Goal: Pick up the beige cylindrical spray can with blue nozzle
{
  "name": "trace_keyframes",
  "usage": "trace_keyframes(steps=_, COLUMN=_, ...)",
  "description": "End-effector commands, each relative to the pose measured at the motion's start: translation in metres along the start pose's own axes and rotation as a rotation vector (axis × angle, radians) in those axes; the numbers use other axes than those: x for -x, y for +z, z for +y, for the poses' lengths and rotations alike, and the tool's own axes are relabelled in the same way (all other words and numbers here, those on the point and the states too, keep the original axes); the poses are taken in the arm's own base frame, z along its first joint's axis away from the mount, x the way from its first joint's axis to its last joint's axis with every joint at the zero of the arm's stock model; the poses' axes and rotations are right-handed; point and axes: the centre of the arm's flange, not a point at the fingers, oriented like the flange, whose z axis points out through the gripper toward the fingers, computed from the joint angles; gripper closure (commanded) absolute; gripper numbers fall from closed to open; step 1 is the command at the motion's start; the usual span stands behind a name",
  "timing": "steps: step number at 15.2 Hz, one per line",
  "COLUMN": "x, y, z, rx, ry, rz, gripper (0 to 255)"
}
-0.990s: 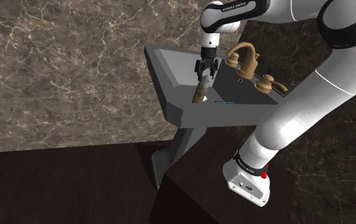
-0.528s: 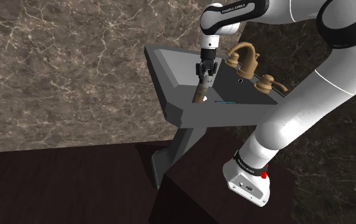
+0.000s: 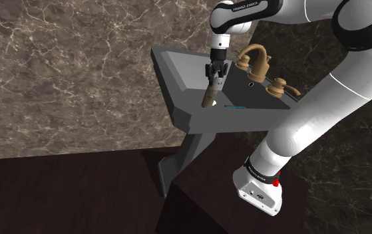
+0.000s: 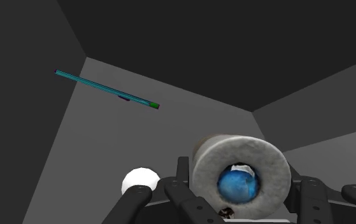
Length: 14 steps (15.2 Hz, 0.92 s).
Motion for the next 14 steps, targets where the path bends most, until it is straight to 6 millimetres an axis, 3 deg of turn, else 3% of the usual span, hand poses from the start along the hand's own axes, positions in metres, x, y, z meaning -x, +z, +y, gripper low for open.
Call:
trace_keyframes(steps=1, x=0.003, y=-0.01, z=0.0, rx=0.0, ry=0.0, rz=0.0, gripper=255)
trace_keyframes(steps=12, x=0.021, y=-0.065, z=0.001, rx=0.0, ry=0.0, rz=0.0, gripper=255)
trace_keyframes(steps=14, x=0.021, y=-0.066, z=0.001, rx=0.0, ry=0.0, rz=0.0, gripper=255)
